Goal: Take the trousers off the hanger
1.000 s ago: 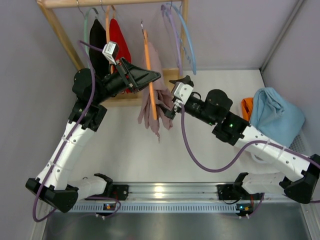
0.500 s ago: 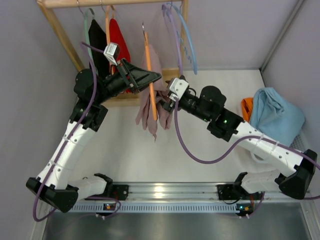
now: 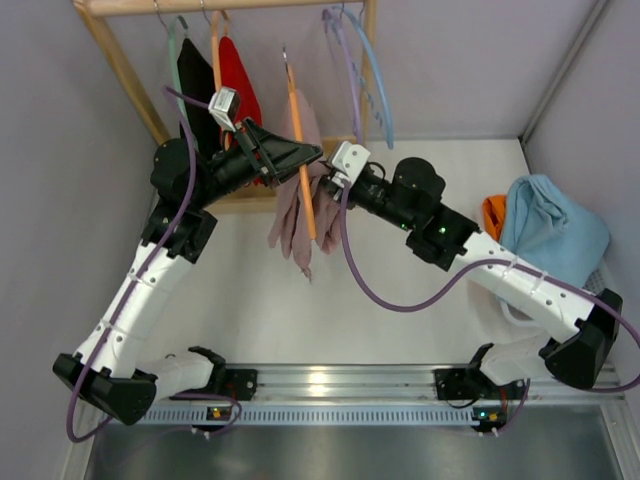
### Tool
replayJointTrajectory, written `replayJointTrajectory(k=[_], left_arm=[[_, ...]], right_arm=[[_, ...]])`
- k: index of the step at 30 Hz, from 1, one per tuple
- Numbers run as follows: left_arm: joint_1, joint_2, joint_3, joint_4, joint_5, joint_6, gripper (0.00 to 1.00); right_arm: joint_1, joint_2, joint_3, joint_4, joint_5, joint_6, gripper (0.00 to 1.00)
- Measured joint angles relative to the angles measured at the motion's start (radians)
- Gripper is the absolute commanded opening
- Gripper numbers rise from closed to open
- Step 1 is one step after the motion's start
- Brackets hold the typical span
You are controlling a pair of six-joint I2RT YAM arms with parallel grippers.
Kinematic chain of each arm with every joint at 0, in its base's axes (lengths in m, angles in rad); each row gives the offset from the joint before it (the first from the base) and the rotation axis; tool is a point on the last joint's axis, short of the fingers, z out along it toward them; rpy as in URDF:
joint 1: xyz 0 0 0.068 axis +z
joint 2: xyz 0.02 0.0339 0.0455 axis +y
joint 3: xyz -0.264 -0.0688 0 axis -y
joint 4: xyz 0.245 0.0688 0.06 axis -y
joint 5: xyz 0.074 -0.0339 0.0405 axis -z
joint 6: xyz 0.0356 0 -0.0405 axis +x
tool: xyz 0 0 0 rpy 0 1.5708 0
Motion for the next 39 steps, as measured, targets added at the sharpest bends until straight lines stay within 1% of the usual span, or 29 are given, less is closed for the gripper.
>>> replayJointTrajectory(k=[2, 3, 9, 18, 26, 39], left_arm=[[0.0, -0.001, -0.006, 0.005, 0.0, 0.0, 0.0], [0.0, -0.002, -0.008, 0.007, 0.0, 0.0, 0.0], [0.0, -0.008, -0.027, 0.02, 0.0, 0.0, 0.0], [-0.003, -0.04, -0.079, 0.05, 0.001, 0.018, 0.0], [-0.008, -0.055, -0.111, 0.064, 0.011, 0.057, 0.0], [-0.008, -0.088, -0.211, 0.052, -0.009, 0.126, 0.0]], right_arm=[[-0.004, 0.004, 0.01, -0.002, -0.005, -0.001, 0.01], [-0.005, 0.005, 0.014, -0.001, -0.005, -0.001, 0.0], [-0.01, 0.006, 0.027, -0.021, -0.002, 0.001, 0.0], [-0.011, -0.027, 0.114, -0.106, 0.029, 0.023, 0.0], [-0.016, -0.095, 0.164, -0.154, 0.058, 0.03, 0.0], [-0.019, -0.111, 0.286, -0.201, 0.099, 0.018, 0.0]])
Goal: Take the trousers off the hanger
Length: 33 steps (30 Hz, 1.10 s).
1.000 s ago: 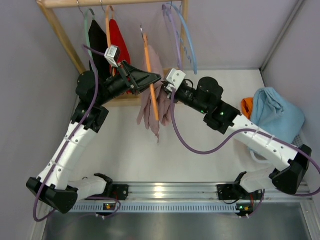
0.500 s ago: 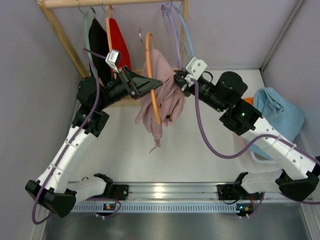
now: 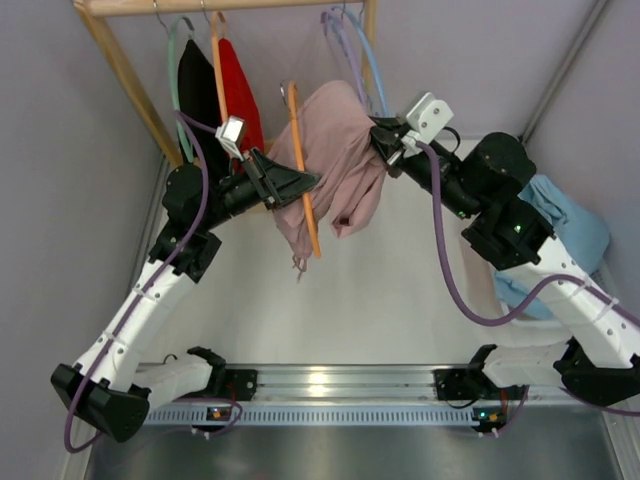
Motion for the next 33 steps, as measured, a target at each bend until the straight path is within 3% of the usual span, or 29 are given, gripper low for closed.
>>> replayJointTrajectory(k=[16, 26, 33], left_arm=[[-0.001, -0.06, -0.126, -0.045, -0.005, 0.082, 0.0], [0.001, -0.062, -0.215, -0.155, -0.001, 0.126, 0.0], [0.001, -0.068, -0.216, -0.156, 0.004, 0.136, 0.0]], right_arm=[[-0.063, -0.034, 0.113, 0.024, 0.07, -0.036, 0.0], [-0.264, -0.198, 0.129, 0.151, 0.133, -0.023, 0.0], [-0.415, -0.357, 0.035, 0.215, 0.232, -0.051, 0.0]])
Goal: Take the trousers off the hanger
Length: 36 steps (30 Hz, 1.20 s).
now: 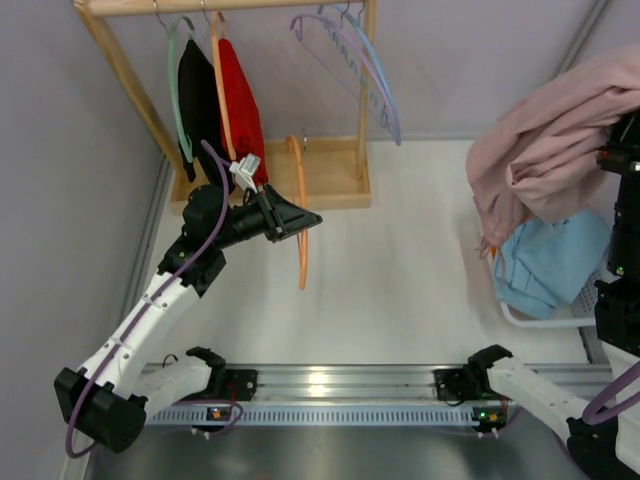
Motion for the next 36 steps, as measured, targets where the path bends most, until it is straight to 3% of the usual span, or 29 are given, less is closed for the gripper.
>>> replayJointTrajectory(k=[9, 21, 29, 36], left_arm=[[-0.005, -0.003, 0.0, 0.0, 0.029, 0.005, 0.0], [-0.014, -0.003, 0.013, -0.001, 0.047, 0.005, 0.0], [-0.014, -0.022, 0.037, -0.001, 0.056, -0.004, 0.0], [-0.014, -0.037, 0.047, -0.001, 0.059, -0.023, 0.0]], right_arm=[[-0.146, -0.11, -0.1, -0.056, 0.248, -0.114, 0.0], [-0.254, -0.216, -0.396, -0.187, 0.504, -0.383, 0.0], [-0.319, -0.172, -0.428, -0.285, 0.55, -0.418, 0.0], [-0.634, -0.064, -0.436, -0.395, 0.394, -0.344, 0.0]])
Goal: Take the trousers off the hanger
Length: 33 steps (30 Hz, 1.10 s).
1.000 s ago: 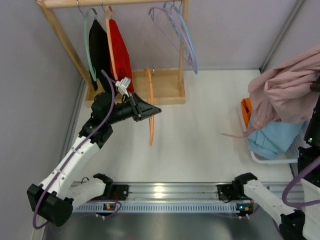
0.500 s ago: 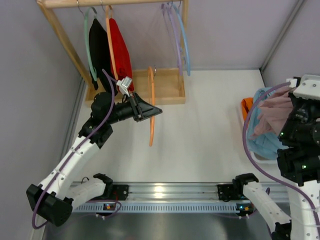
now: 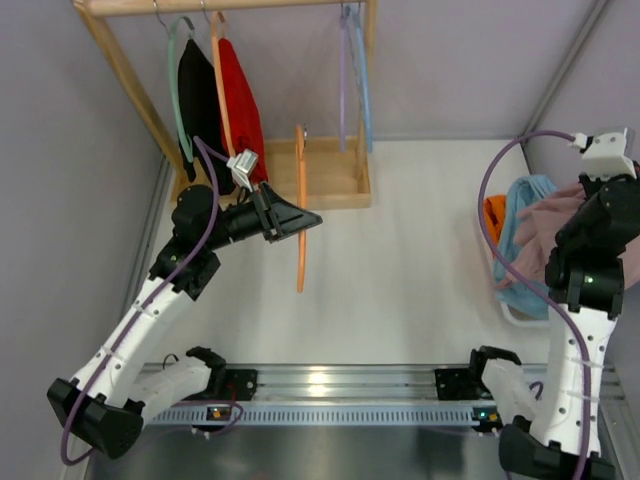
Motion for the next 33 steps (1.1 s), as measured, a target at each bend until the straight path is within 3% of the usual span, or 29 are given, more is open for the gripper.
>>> replayJointTrajectory(k=[3, 6, 17, 24, 27, 28, 31, 33], left_arm=[[0.0, -0.006, 0.0, 0.0, 0.0, -0.001, 0.0], [0.0, -0.007, 0.0, 0.0, 0.0, -0.001, 0.0], [0.0, -0.008, 0.017, 0.0, 0.0, 0.001, 0.0], [0.0, -0.003, 0.064, -0.01, -0.002, 0.032, 0.0], [0.0, 0.002, 0.088, -0.013, -0.005, 0.046, 0.0], [0.0, 0.005, 0.097, -0.014, -0.006, 0.05, 0.0], [0.0, 0.026, 0.124, -0.015, -0.014, 0.057, 0.0], [0.0, 0.041, 0.142, -0.016, -0.025, 0.063, 0.0]], right_arm=[[-0.125, 0.048, -0.013, -0.026, -0.088, 0.027, 0.0], [-0.173, 0.115, -0.029, -0.037, -0.155, 0.058, 0.0], [-0.176, 0.487, -0.045, 0.023, -0.354, 0.242, 0.0], [-0.149, 0.566, -0.079, 0.05, -0.441, 0.344, 0.0], [-0.146, 0.565, -0.084, 0.048, -0.46, 0.367, 0.15], [-0.146, 0.562, -0.084, 0.045, -0.467, 0.372, 0.29], [-0.146, 0.535, -0.084, 0.017, -0.499, 0.382, 0.54], [-0.146, 0.5, -0.083, -0.015, -0.52, 0.383, 0.61]])
